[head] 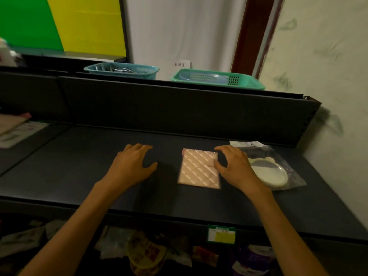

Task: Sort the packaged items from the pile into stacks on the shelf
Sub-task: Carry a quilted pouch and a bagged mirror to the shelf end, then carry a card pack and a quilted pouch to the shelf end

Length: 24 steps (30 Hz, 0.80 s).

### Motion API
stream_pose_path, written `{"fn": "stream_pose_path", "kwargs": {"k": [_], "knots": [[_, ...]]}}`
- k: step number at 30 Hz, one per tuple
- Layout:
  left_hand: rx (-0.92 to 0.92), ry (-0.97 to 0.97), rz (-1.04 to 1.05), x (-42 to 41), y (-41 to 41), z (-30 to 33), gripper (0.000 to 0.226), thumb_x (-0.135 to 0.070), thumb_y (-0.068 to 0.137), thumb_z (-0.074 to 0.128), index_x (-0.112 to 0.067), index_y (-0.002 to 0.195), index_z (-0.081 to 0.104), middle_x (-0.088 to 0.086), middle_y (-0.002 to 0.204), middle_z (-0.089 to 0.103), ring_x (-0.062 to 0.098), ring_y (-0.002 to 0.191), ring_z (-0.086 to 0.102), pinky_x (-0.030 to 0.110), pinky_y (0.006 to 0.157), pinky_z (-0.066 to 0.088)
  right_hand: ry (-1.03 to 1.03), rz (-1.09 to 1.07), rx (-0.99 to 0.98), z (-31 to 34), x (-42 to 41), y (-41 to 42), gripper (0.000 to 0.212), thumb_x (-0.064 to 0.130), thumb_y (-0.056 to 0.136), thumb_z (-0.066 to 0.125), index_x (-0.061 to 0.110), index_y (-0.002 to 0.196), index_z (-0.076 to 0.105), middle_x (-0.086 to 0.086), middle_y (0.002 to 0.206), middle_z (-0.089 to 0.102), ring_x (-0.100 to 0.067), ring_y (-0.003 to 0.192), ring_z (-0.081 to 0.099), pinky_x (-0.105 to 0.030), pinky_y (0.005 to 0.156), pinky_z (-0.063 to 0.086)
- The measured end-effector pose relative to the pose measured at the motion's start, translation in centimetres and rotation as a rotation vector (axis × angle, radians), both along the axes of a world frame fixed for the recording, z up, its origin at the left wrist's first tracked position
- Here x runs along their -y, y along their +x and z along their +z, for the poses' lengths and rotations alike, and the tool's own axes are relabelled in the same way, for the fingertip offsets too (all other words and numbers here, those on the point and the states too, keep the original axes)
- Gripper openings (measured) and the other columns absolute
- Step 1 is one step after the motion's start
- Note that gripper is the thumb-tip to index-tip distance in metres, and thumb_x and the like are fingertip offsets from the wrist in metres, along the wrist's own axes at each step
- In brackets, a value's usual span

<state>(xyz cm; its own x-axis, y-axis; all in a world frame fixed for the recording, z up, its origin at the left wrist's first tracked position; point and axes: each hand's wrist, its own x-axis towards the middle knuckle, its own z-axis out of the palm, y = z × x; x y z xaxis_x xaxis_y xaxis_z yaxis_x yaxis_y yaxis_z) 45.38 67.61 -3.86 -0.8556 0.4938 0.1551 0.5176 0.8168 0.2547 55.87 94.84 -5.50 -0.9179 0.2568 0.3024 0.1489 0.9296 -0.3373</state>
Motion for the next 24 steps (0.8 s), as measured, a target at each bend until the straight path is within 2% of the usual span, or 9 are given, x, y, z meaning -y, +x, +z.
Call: {"fn": "stream_pose_path", "kwargs": {"k": [4,9,17,24], "knots": [[-0.042,0.02,0.057,6.2,-1.4,0.3,0.066,-0.049,0.088,0.055,-0.022,0.144,0.034,0.002,0.143,0.043,0.026,0.13,0.037,0.045,0.103,0.037,0.015,0.075,-0.011,0.2,6.0,-3.1,0.043,0.033,0.089,0.056,0.023,0.131,0.049,0.001,0.133,0.051,-0.018,0.123,0.042,-0.03,0.103,0.026],[-0.039,0.014,0.123,16.6,-3.1,-0.7,0.065,-0.051,0.088,0.054,-0.024,0.144,0.033,0.0,0.143,0.042,0.026,0.13,0.036,0.046,0.102,0.037,0.043,0.154,-0.015,0.3,16.1,-6.8,0.045,0.037,0.091,0.055,0.023,0.133,0.046,0.001,0.136,0.049,-0.018,0.126,0.041,-0.032,0.105,0.028],[0.034,0.009,0.166,34.2,-6.0,-1.3,0.065,-0.052,0.09,0.051,-0.026,0.145,0.03,-0.002,0.144,0.04,0.026,0.131,0.034,0.045,0.103,0.039,0.033,0.274,-0.019,0.3,33.2,-12.6,0.046,0.036,0.091,0.056,0.023,0.134,0.046,0.002,0.137,0.049,-0.016,0.128,0.041,-0.032,0.107,0.026],[-0.025,0.025,0.281,44.6,-8.9,-1.5,0.065,-0.052,0.088,0.053,-0.025,0.144,0.034,-0.003,0.142,0.042,0.024,0.132,0.034,0.041,0.099,0.042,0.042,0.371,0.008,0.1,44.1,-18.3,0.046,0.037,0.091,0.055,0.023,0.134,0.046,0.002,0.138,0.048,-0.017,0.128,0.04,-0.033,0.108,0.026]]}}
